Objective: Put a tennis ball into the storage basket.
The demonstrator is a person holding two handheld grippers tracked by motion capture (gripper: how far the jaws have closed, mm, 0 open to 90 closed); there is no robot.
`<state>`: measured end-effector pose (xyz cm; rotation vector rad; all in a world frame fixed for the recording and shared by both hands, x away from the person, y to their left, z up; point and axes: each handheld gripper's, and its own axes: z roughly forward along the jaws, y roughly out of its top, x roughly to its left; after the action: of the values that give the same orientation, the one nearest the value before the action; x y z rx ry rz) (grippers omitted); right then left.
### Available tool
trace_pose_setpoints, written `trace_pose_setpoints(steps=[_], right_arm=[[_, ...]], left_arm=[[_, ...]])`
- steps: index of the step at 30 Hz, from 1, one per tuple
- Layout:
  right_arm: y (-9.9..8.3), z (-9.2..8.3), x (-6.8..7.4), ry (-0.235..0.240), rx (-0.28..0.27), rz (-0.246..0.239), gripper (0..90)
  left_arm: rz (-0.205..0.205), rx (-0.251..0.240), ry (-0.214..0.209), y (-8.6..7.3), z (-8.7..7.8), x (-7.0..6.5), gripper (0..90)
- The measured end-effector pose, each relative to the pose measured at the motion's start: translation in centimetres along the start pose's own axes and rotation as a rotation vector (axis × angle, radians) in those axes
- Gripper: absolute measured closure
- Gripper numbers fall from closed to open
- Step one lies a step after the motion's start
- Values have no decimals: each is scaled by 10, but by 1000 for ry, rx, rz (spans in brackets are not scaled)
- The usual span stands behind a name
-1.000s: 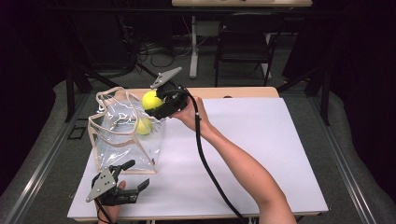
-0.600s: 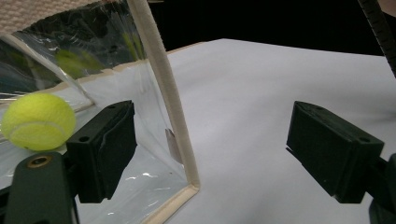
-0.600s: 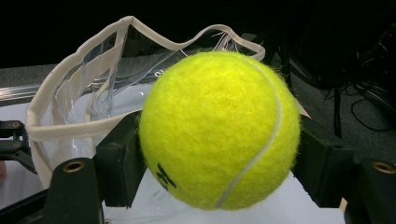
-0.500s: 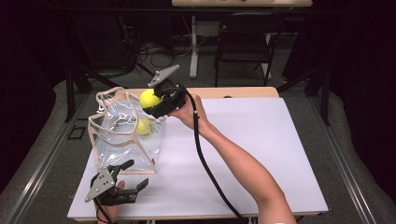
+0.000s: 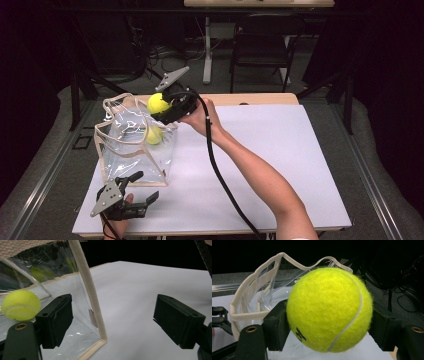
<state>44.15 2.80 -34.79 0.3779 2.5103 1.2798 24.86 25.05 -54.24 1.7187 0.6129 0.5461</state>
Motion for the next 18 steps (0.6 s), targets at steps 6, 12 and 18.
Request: trace_pose_setpoints(steps=[6,12,18], right_arm=[[4,-1,0,-2,-5,-6,264],[7,-1,1,-2,-7,-14,264],[10,0,2,0,-9,-17,264]], left_arm=[[-1,-1,1,0,0,0,156],[-2,-1,0,0,-1,0,156],[-2,-4,3,0,-1,0,156]])
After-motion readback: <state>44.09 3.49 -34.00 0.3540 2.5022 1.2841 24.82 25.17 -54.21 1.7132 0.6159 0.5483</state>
